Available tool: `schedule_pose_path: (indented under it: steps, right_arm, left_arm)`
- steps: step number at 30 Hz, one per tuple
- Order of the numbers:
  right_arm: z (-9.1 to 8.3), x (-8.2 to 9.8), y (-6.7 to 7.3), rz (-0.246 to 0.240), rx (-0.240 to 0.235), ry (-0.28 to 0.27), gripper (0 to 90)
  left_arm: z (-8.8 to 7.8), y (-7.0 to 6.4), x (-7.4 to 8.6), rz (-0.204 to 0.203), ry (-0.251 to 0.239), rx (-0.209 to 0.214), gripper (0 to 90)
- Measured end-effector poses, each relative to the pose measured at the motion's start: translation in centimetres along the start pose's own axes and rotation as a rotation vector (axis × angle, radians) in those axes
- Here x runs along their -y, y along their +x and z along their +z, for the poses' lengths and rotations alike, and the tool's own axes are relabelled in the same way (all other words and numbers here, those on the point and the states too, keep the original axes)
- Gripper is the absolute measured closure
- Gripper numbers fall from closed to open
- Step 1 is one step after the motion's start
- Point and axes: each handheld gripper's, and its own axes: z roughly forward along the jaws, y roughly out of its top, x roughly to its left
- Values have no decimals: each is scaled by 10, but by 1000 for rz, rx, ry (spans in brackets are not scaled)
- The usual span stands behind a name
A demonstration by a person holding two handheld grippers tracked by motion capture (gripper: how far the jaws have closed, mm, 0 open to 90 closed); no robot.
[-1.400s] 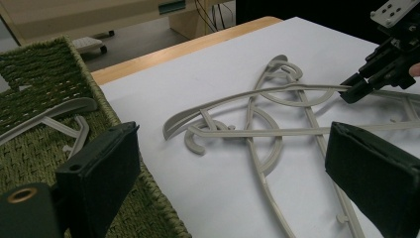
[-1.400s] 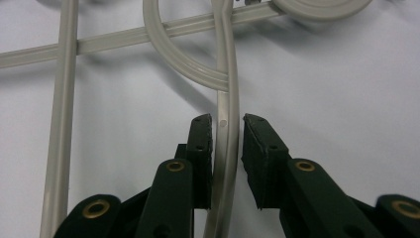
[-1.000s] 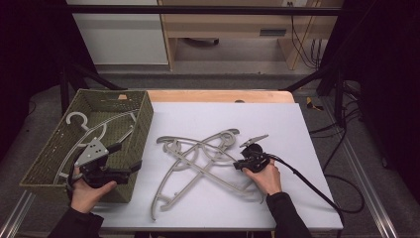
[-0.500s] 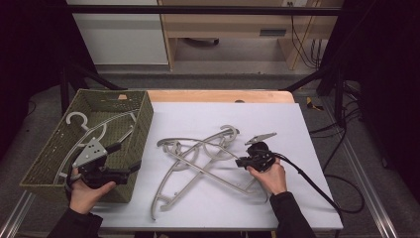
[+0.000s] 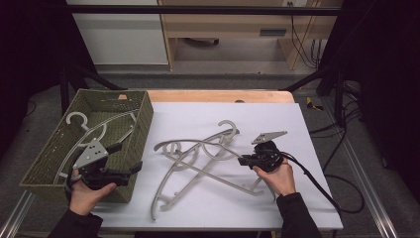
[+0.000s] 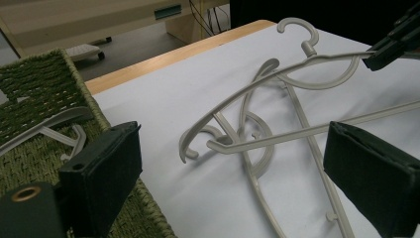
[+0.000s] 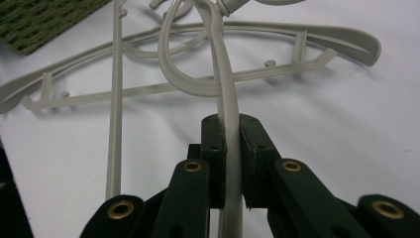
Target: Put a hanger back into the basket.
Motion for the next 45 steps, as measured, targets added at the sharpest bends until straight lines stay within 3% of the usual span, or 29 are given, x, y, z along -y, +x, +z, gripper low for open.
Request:
schedule_pose_path:
  steps: [8, 12, 16, 20, 21, 32, 34, 36, 40, 45]
  right_arm:
    - [-15, -4, 14, -87, -67, -4, 824]
    - [-22, -6, 22, -116, -101, -14, 824]
    - [-28, -7, 25, -139, -141, -26, 824]
    - [-30, -4, 29, -153, -144, 2, 825]
    - [-30, -4, 29, -176, -150, 3, 824]
    - [-32, 1, 39, -198, -204, 25, 824]
    - [-30, 1, 39, -219, -217, 27, 824]
    - [-29, 1, 41, -210, -216, 34, 824]
    - [-26, -1, 44, -230, -235, 38, 824]
    - [-23, -2, 48, -244, -246, 42, 824]
  left_arm:
    - [2, -8, -5, 14, 9, 27, 77]
    - [6, -16, -10, 46, 32, 43, 77]
    - [15, -24, -17, 86, 69, 61, 77]
    - [26, -32, -25, 118, 97, 85, 82]
    - [30, -34, -27, 129, 108, 93, 82]
    - [63, -55, -35, 211, 195, 171, 116]
    - [69, -58, -32, 222, 215, 188, 140]
    - [73, -61, -29, 237, 237, 202, 172]
    - [82, -66, -21, 279, 292, 235, 287]
    - [88, -69, -17, 314, 336, 239, 445]
